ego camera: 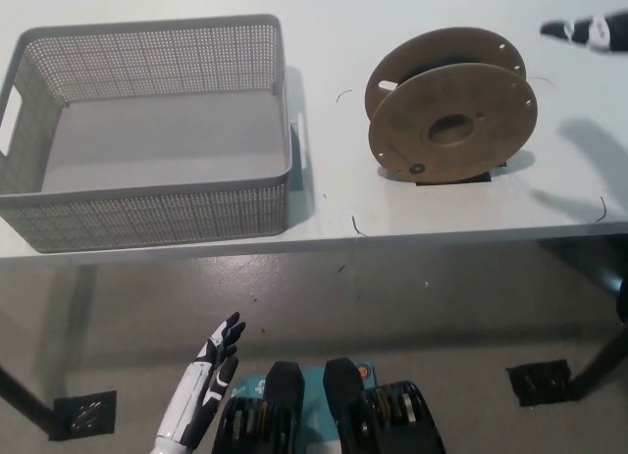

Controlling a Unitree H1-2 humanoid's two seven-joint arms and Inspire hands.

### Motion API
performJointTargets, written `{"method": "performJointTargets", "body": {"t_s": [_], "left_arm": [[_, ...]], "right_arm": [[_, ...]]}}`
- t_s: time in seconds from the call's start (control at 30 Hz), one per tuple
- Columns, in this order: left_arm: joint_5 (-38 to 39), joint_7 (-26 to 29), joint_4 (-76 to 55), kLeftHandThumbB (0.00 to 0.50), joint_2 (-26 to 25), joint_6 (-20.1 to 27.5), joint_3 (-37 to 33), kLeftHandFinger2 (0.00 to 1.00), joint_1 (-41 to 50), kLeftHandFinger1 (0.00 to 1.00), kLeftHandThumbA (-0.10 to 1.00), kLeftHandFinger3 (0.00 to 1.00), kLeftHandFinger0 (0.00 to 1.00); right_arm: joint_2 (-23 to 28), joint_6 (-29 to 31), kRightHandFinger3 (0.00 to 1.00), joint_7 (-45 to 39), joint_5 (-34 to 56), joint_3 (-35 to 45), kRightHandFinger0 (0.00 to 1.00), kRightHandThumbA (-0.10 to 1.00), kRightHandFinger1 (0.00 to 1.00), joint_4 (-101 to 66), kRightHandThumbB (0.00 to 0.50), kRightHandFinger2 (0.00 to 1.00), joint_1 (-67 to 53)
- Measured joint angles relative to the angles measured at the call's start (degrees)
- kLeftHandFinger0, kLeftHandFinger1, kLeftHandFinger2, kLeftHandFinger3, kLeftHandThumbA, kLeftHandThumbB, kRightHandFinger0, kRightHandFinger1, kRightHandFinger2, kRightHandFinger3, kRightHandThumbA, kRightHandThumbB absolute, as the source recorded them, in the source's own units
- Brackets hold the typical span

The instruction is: Use the right hand to pick up a 3d printing filament and place it into a container on the left side

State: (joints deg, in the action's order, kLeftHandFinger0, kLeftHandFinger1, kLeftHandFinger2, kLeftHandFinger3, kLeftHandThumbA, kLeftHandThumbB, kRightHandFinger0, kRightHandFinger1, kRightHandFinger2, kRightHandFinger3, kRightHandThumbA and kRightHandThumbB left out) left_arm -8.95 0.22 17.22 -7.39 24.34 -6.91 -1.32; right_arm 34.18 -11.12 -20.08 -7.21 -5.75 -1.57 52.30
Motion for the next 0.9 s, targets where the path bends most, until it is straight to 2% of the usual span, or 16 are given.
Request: {"method": "performJointTargets", "body": {"t_s": [0.07, 0.1, 0.13, 0.17, 0.3, 0.33, 0.37, 0.63, 0.7, 0.77, 0.9], "left_arm": [[0.07, -0.03, 0.00, 0.437, -0.10, 0.07, -0.02, 1.00, 0.03, 1.00, 1.00, 1.00, 1.00], [0.08, -0.03, 0.00, 0.436, -0.13, 0.07, -0.02, 1.00, 0.06, 1.00, 1.00, 1.00, 1.00], [0.08, -0.03, 0.00, 0.426, -0.14, 0.07, -0.03, 1.00, 0.07, 1.00, 1.00, 1.00, 1.00], [0.08, -0.03, 0.00, 0.424, -0.15, 0.08, -0.03, 1.00, 0.06, 1.00, 1.00, 1.00, 1.00], [0.09, -0.02, 0.01, 0.404, -0.25, 0.09, -0.07, 1.00, 0.06, 1.00, 1.00, 1.00, 1.00], [0.08, -0.01, 0.00, 0.398, -0.24, 0.09, -0.08, 1.00, 0.07, 1.00, 1.00, 1.00, 1.00], [0.08, -0.01, 0.00, 0.397, -0.25, 0.09, -0.09, 1.00, 0.09, 1.00, 1.00, 1.00, 1.00], [0.06, -0.01, 0.03, 0.408, -0.47, 0.09, -0.12, 1.00, 0.08, 1.00, 1.00, 1.00, 1.00], [0.04, 0.00, 0.03, 0.409, -0.52, 0.10, -0.14, 1.00, 0.08, 1.00, 1.00, 1.00, 1.00], [0.03, -0.01, 0.03, 0.408, -0.59, 0.10, -0.14, 1.00, 0.07, 1.00, 1.00, 1.00, 1.00], [-0.12, 0.00, 0.03, 0.416, -0.75, 0.12, -0.14, 1.00, 0.07, 1.00, 1.00, 1.00, 1.00]], "right_arm": [[0.89, -1.51, 1.00, -2.17, -0.38, -2.41, 1.00, 1.00, 1.00, 4.14, 0.372, 1.00, 3.34], [1.29, -2.02, 1.00, -3.21, -0.61, -3.89, 1.00, 1.00, 1.00, 6.18, 0.400, 1.00, 5.18], [1.56, -2.48, 1.00, -4.30, -0.86, -5.08, 1.00, 1.00, 1.00, 8.34, 0.455, 1.00, 6.53], [1.78, -2.95, 1.00, -5.36, -1.05, -6.38, 1.00, 1.00, 1.00, 10.48, 0.475, 1.00, 8.08], [2.00, -4.89, 1.00, -10.14, -1.88, -11.07, 1.00, 1.00, 1.00, 17.77, 0.426, 1.00, 13.52], [2.00, -5.62, 1.00, -11.57, -1.91, -11.90, 1.00, 1.00, 1.00, 18.88, 0.437, 1.00, 14.38], [1.96, -6.16, 1.00, -12.66, -1.88, -12.64, 1.00, 1.00, 1.00, 19.87, 0.425, 1.00, 15.06], [0.01, -9.54, 1.00, -22.04, -1.50, -17.99, 1.00, 1.00, 1.00, 28.51, 0.338, 1.00, 19.75], [-0.88, -9.88, 1.00, -24.95, -1.37, -19.33, 1.00, 1.00, 1.00, 30.91, 0.350, 1.00, 21.37], [-1.66, -9.89, 1.00, -26.43, -1.23, -19.73, 1.00, 1.00, 1.00, 32.40, 0.316, 1.00, 22.50], [-4.43, -9.74, 1.00, -29.91, -1.15, -21.06, 1.00, 1.00, 1.00, 37.42, 0.308, 1.00, 26.12]]}}
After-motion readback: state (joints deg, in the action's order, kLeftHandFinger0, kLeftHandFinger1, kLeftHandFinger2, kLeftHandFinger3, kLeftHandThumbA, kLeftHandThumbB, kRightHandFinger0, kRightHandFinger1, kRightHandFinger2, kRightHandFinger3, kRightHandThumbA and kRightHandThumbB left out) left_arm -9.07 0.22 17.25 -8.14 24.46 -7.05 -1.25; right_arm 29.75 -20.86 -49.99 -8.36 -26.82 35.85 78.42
